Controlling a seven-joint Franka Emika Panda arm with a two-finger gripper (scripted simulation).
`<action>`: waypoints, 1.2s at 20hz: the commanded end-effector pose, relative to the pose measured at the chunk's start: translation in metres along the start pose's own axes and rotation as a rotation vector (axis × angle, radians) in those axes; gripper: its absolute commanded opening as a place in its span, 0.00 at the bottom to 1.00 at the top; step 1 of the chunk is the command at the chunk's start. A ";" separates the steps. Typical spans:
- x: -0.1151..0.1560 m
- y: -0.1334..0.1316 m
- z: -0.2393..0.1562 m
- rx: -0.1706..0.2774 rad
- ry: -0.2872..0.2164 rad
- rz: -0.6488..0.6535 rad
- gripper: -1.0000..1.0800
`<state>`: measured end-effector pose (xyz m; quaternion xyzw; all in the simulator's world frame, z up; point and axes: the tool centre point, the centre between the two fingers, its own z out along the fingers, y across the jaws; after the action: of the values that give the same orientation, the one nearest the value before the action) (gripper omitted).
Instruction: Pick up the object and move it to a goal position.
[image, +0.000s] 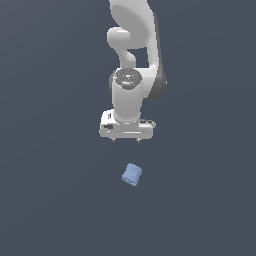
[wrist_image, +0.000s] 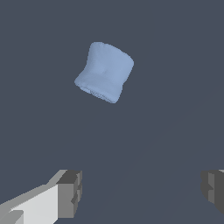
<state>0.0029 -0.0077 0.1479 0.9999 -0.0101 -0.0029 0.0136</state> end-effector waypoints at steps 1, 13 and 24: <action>0.000 0.000 0.000 0.000 0.000 0.000 0.96; -0.001 -0.034 -0.004 0.016 -0.011 -0.030 0.96; 0.011 -0.033 0.001 0.018 -0.010 0.017 0.96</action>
<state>0.0117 0.0250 0.1479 0.9999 -0.0121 -0.0077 0.0048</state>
